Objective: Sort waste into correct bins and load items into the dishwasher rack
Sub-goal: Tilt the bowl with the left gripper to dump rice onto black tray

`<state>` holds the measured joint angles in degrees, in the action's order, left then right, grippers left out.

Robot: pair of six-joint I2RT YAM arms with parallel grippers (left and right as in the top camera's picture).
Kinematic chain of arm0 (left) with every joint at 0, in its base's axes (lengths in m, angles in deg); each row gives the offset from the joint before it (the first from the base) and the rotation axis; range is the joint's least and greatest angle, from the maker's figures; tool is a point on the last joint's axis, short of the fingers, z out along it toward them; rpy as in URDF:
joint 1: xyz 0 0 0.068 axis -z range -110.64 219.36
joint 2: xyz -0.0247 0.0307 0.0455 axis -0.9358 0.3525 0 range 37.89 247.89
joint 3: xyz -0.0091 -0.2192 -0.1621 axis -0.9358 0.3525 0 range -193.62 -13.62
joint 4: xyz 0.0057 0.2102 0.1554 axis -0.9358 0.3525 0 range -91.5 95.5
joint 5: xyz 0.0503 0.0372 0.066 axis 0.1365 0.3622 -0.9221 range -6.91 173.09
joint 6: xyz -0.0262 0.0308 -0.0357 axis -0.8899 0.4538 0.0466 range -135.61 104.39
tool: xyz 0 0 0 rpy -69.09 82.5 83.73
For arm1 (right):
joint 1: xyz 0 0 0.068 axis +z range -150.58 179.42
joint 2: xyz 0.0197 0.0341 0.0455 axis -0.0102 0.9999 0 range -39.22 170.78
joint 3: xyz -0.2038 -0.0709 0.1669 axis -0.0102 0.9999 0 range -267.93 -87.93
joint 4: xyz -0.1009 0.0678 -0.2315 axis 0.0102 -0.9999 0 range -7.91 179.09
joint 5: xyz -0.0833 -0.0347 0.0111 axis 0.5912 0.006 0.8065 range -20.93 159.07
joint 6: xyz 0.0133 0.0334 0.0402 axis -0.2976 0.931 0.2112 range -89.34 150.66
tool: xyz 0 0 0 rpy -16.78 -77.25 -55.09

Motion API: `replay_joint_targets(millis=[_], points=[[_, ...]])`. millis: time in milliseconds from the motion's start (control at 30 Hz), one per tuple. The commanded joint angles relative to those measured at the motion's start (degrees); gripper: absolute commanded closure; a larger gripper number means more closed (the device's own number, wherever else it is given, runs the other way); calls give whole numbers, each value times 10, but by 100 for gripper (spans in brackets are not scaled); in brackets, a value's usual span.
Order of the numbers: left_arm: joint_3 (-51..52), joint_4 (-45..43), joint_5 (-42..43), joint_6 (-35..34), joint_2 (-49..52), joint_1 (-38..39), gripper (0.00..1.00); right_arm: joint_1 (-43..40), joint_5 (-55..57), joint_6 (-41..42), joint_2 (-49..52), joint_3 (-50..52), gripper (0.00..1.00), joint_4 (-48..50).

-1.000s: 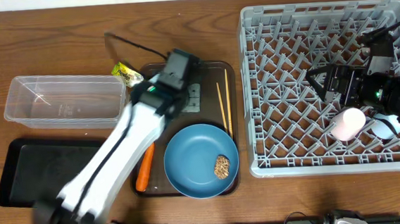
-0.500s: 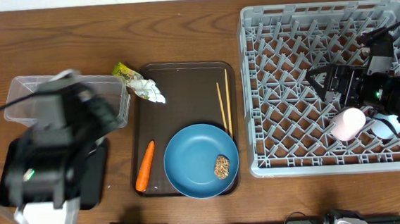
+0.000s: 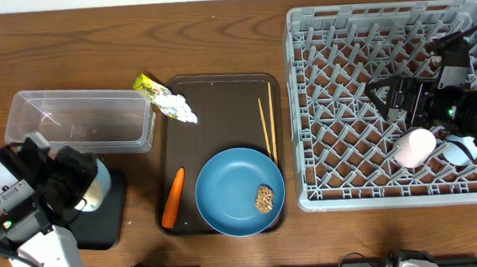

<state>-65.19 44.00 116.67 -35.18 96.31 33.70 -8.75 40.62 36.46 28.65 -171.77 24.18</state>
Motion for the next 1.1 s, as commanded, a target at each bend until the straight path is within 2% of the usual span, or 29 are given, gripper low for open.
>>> replay_joint_targets(millis=[0, 233, 400, 500, 633, 800, 1067], points=[[27, -11, 57, 22, 6, -28, 94, 4, 2, -7, 3, 1, 5, 3], [75, -49, 147, 80, 8, -140, 94, 4, 2, -7, 3, 1, 5, 6], [128, -116, 285, 134, 18, -237, 94, 4, 2, -7, 3, 1, 5, 7], [170, -183, 382, 138, 37, -291, 94, 4, 2, -7, 3, 1, 5, 9], [217, -264, 471, 146, 77, -351, 94, 4, 2, -7, 3, 1, 5, 9], [233, -294, 564, 200, 141, -392, 94, 4, 2, -7, 3, 1, 5, 10], [233, -294, 565, 208, 189, -399, 94, 4, 2, -7, 3, 1, 5, 10]])
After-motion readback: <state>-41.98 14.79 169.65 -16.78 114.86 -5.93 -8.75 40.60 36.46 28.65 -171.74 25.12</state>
